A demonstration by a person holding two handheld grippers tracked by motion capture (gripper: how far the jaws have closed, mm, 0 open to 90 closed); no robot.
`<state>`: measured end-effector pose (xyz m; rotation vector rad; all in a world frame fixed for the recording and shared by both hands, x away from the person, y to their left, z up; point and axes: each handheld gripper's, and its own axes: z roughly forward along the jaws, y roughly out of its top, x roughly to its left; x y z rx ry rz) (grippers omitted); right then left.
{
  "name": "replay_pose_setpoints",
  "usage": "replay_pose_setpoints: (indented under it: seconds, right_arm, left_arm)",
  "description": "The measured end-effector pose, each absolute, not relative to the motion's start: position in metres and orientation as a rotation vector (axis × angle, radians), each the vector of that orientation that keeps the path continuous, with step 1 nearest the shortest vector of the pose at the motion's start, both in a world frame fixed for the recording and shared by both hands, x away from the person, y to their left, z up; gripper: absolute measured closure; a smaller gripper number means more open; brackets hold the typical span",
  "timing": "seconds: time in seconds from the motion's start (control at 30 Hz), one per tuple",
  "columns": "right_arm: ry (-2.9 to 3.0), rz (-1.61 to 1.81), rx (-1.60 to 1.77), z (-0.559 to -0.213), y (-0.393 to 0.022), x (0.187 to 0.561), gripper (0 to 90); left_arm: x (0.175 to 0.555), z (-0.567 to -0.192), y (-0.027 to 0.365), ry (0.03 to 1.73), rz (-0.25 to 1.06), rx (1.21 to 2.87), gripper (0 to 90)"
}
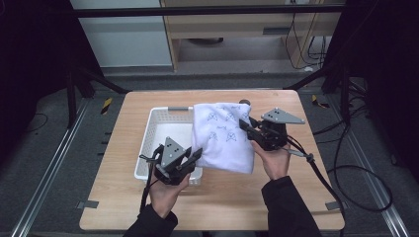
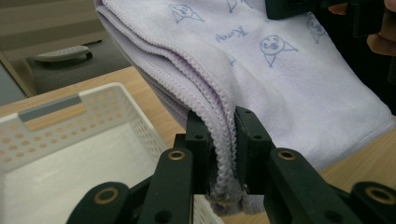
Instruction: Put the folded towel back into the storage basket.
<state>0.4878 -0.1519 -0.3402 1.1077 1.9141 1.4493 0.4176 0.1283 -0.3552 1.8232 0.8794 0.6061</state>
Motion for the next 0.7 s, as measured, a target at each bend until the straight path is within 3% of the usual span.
replay_pose_setpoints:
  seconds: [0.7]
  right_arm:
    - [1.938, 1.461, 1.065, -0.334, -0.108, 0.502, 72.3]
  left_arm:
    - [0.422, -0.351, 0.168, 0.94, 0.636, 1.791, 76.2]
